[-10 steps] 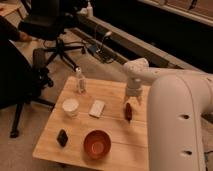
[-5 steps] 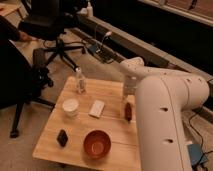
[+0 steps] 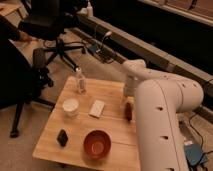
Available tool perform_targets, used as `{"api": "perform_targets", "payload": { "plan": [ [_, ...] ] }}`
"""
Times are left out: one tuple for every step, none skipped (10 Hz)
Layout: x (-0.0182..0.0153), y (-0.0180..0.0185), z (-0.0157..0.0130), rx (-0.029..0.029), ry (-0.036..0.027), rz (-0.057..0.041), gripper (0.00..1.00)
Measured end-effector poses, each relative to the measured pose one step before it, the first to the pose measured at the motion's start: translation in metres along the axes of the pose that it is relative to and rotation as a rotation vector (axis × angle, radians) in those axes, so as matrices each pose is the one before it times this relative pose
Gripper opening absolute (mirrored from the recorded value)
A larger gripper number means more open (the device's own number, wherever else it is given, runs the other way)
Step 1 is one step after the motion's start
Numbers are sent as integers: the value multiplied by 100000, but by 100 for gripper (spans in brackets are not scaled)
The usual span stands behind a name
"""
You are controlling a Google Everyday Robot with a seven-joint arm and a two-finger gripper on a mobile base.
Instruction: Place the pepper in the ceramic cup
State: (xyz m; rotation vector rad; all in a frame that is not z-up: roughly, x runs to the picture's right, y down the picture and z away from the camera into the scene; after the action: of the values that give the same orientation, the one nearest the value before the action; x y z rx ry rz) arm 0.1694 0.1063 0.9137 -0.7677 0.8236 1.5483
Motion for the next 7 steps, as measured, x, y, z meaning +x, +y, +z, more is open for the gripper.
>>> {"api": "perform_targets", "payload": {
  "plan": [
    [-15,-549,-247,-461,1920,945,65],
    [-87,-386,-130,240,1174,578,65],
    [-214,-202,-35,972,1595,342,65],
    [-188,48,104,1081,1165,-25,65],
    [-158,93,80,928,804,-91,65],
    [-149,289,184,1094,1184,-328,65],
    [-95,340,199,581,774,-347,65]
  ]
}}
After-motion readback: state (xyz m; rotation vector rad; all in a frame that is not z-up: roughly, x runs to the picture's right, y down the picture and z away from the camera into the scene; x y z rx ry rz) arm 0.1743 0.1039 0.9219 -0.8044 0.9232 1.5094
